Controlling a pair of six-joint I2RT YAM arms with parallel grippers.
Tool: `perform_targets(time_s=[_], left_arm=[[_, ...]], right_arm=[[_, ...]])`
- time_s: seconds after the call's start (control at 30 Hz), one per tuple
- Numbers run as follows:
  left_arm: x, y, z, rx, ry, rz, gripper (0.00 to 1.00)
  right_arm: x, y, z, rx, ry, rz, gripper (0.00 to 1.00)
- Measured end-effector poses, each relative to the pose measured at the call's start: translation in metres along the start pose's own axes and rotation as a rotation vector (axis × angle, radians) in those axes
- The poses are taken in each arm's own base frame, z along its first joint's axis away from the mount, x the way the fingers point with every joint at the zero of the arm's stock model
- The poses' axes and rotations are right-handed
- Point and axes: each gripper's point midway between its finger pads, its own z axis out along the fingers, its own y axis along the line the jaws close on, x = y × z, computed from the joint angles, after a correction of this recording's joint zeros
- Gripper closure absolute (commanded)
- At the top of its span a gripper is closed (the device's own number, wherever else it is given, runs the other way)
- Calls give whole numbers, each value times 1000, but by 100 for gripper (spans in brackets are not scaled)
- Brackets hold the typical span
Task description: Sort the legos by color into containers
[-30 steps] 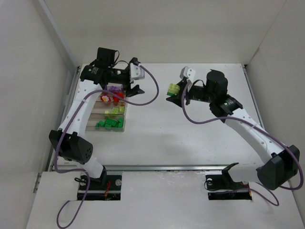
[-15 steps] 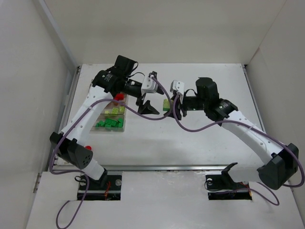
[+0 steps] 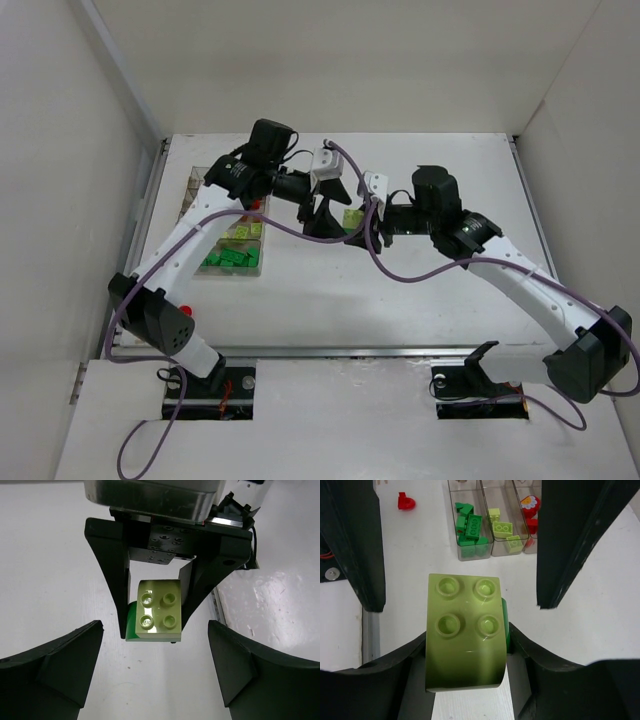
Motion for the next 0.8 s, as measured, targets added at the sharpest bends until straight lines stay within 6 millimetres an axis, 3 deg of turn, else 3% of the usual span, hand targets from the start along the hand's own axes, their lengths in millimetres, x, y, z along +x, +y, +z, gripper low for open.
perform_targets(time_s=[0.33, 0.47, 0.6, 0.67, 0.73, 0.8], left_arm=[[5, 11, 18, 1, -11, -138, 36], [4, 10, 20, 13, -18, -168, 50], [0, 7, 20, 34, -33, -171, 75], [-1, 8, 20, 30, -35, -168, 92], [-1, 8, 20, 29, -35, -172, 100], [-1, 8, 20, 29, -36, -174, 100]], right_arm=[[1, -1, 0, 7, 4, 3, 100], [2, -3, -1, 19, 7, 5, 100], [7, -6, -2, 38, 22, 21, 100], [10, -5, -1, 33, 27, 23, 100], [9, -5, -1, 36, 25, 20, 100], [9, -6, -1, 36, 24, 19, 100]])
